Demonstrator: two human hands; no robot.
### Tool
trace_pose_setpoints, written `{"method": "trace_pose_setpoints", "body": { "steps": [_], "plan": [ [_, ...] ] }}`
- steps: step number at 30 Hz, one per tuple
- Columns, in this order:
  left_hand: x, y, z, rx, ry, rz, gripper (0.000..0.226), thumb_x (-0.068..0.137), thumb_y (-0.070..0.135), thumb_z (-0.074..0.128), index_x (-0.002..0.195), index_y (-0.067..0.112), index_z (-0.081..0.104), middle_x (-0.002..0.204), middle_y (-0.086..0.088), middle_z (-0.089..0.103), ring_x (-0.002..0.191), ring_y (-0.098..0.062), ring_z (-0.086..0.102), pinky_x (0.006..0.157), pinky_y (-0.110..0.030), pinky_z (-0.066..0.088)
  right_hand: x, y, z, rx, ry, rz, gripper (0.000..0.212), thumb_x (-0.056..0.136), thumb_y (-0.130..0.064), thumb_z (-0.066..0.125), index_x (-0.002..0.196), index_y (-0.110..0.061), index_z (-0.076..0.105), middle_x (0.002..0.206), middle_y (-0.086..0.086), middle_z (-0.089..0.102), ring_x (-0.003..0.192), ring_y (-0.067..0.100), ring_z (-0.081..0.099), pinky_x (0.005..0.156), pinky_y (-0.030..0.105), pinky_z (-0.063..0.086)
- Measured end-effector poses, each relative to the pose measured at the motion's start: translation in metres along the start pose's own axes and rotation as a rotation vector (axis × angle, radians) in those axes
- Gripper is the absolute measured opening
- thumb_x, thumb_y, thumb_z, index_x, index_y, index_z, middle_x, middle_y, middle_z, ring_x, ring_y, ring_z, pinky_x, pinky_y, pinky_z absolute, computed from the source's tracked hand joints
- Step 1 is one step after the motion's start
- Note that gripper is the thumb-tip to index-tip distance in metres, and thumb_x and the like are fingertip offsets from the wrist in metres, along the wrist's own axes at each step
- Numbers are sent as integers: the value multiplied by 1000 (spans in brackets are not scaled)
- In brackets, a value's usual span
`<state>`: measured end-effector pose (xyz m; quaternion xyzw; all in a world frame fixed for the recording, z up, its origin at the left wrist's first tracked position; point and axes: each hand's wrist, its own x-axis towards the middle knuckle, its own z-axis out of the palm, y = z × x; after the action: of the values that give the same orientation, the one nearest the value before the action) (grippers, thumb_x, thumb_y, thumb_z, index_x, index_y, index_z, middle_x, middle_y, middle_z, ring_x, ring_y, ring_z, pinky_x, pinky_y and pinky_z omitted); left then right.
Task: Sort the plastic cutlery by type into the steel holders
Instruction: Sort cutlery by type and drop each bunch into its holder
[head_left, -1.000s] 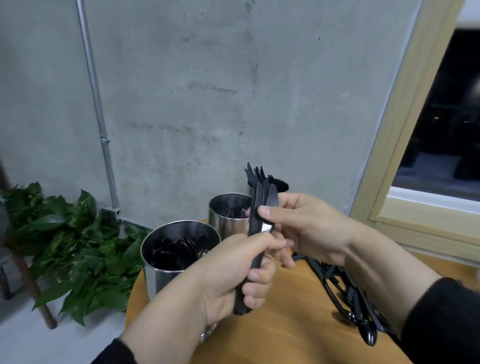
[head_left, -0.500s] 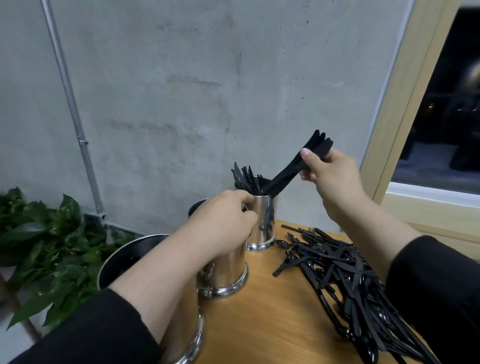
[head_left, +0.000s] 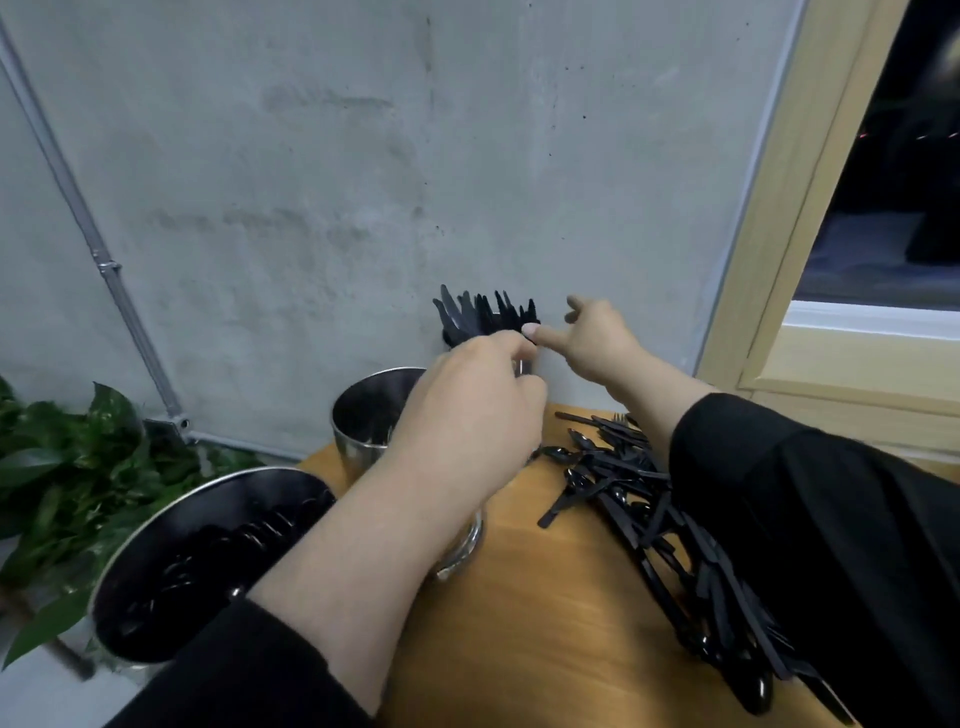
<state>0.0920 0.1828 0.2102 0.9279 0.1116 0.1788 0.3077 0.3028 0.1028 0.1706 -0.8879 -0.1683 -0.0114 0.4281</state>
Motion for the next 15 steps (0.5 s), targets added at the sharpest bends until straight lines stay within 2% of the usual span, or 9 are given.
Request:
{"method": "trace_pose_setpoints", "body": {
  "steps": [2, 4, 6, 8, 10, 12, 14, 15],
  "plan": [
    [-6, 3, 18, -59, 6, 12, 39, 99, 18, 47, 131, 31, 63, 123, 8, 68, 111, -16, 63, 97, -36, 52, -25, 21, -12, -35, 54, -57, 87, 88, -58, 67, 155, -14, 33, 148, 6, 51, 125, 26, 56, 97, 38, 47],
    [-15, 0, 46, -103, -16, -2, 37, 99, 20, 49, 129, 32, 65, 126, 10, 68, 114, -15, 62, 101, -36, 51, -65, 52, -31, -36, 95, -80, 69, 92, -58, 60, 149, -20, 45, 137, -2, 59, 113, 16, 58, 87, 33, 43],
    [-30, -9, 82, -107, -84, -19, 36, 100, 23, 50, 131, 34, 64, 130, 11, 66, 114, -13, 61, 100, -36, 51, -112, 92, -52, -83, 112, -83, 52, 94, -56, 58, 136, -25, 59, 124, -8, 66, 104, 11, 60, 84, 30, 43],
    [-49, -19, 122, -84, -215, -26, 38, 103, 34, 53, 141, 37, 56, 144, 13, 56, 126, -12, 54, 106, -35, 46, -158, 134, -72, -140, 131, -50, 35, 95, -48, 60, 123, -28, 67, 113, -11, 68, 101, 9, 62, 84, 27, 43],
    [-70, -24, 155, -66, -361, -38, 54, 102, 51, 51, 153, 42, 37, 159, 17, 34, 145, -13, 36, 118, -39, 35, -199, 170, -87, -192, 156, -28, 26, 96, -40, 62, 116, -27, 70, 111, -14, 67, 101, 7, 61, 85, 24, 41],
    [-85, -21, 180, -2, -437, -18, 71, 98, 64, 46, 160, 45, 17, 168, 18, 13, 156, -17, 15, 127, -46, 16, -231, 196, -98, -223, 201, -19, 22, 96, -35, 62, 114, -26, 70, 111, -15, 67, 102, 7, 60, 86, 24, 41],
    [-94, -12, 197, 108, -463, 43, 81, 96, 73, 39, 162, 44, 2, 170, 18, -2, 158, -16, 2, 123, -40, -5, -252, 213, -103, -206, 213, -10, 21, 96, -32, 62, 114, -27, 70, 111, -18, 66, 106, 4, 59, 89, 23, 41],
    [-95, -5, 203, 127, -468, 66, 83, 95, 75, 37, 162, 43, -3, 170, 18, -7, 157, -15, -1, 118, -35, -9, -257, 219, -103, -181, 207, -2, 21, 96, -32, 62, 115, -29, 70, 112, -20, 65, 108, 2, 59, 92, 22, 42]
  ]
}}
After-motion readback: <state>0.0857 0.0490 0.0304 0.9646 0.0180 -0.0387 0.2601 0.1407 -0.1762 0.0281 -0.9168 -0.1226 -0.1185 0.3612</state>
